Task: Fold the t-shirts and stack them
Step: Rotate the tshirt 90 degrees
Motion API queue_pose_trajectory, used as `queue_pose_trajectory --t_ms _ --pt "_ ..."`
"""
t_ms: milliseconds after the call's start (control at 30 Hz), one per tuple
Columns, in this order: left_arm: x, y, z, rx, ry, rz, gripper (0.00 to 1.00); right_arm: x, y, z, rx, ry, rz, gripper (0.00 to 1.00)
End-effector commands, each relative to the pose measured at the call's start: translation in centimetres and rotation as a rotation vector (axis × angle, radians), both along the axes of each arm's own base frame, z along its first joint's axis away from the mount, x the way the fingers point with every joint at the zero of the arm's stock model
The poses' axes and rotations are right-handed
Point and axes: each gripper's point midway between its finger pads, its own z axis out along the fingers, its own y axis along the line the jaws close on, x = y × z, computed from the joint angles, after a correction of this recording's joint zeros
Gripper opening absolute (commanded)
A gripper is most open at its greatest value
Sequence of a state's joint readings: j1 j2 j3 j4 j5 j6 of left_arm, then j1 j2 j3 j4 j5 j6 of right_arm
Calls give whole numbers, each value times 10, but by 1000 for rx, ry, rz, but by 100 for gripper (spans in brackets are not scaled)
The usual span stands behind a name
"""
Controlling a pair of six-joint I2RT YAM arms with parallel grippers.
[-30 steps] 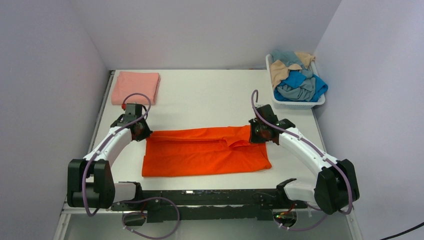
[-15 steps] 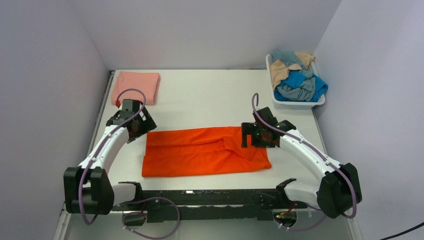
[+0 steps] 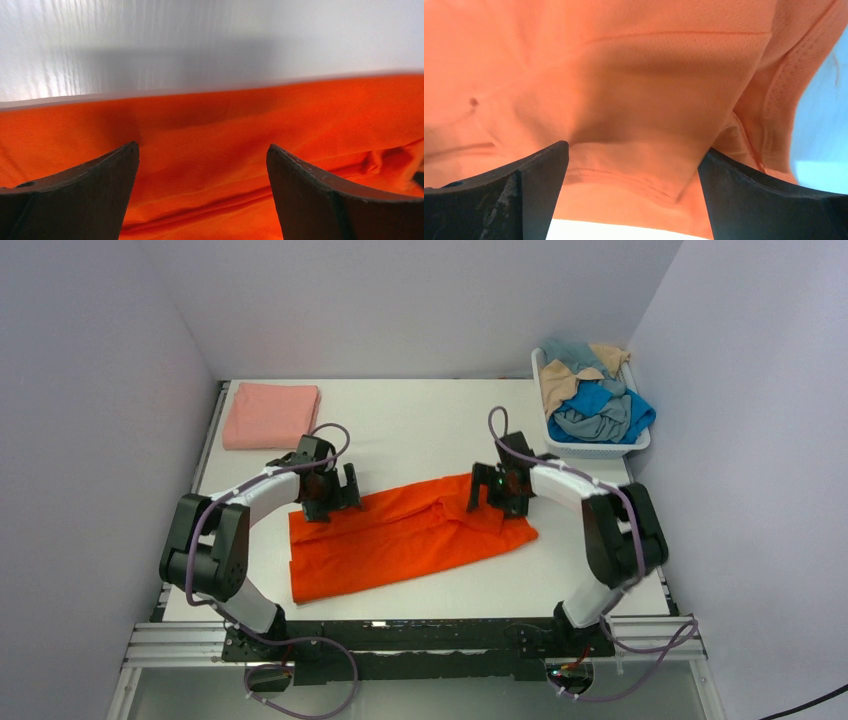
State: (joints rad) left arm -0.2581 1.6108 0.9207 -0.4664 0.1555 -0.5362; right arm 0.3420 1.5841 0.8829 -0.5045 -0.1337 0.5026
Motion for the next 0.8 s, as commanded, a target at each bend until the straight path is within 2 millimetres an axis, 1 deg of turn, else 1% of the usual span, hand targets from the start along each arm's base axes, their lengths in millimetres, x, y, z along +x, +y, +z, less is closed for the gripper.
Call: queue_pose_trajectory --t_ms 0,33,67,100,133,167,200,267,300,367,500,533,600,633,667,700,767 --pt "-27 -20 -10 -76 51 4 99 120 23 -3 39 -251 84 100" --pt "-33 -26 -10 -91 58 8 99 144 30 -3 49 -292 123 100" --pt "-39 -33 -9 -105 60 8 99 164 36 -9 53 -311 163 100" --pt "-45 -41 -8 -114 62 7 99 185 44 -10 61 -332 205 100" --pt "-51 -48 -6 -117 64 8 99 204 54 -11 75 -363 283 100" --pt "-57 -56 -5 -120 62 3 99 219 65 -16 99 -376 341 100" --pt "-61 -64 -4 -128 56 -2 99 237 75 -15 116 -399 383 100" --pt "-67 -83 0 -161 55 -9 100 263 91 -32 154 -393 443 100" --pt "-69 -93 4 -180 55 -16 99 274 102 -26 195 -419 465 100" --pt "-67 -109 15 -192 27 -34 99 287 123 -16 296 -482 502 100" --pt "-58 -123 37 -124 -44 -65 99 311 145 15 386 -601 513 100" --pt "-59 -123 40 -106 -55 -78 99 316 148 25 386 -625 514 100" --pt "-56 -121 48 -80 -86 -84 99 323 149 46 346 -669 513 100" --pt "-54 -120 56 -82 -113 -91 99 327 147 60 322 -697 507 100" --pt "-54 -119 67 -94 -144 -101 99 329 146 74 309 -715 495 100" --pt "-54 -113 73 -76 -170 -104 99 327 144 91 304 -731 490 100" --pt "-59 -96 84 -31 -197 -100 99 321 136 115 271 -736 444 100"
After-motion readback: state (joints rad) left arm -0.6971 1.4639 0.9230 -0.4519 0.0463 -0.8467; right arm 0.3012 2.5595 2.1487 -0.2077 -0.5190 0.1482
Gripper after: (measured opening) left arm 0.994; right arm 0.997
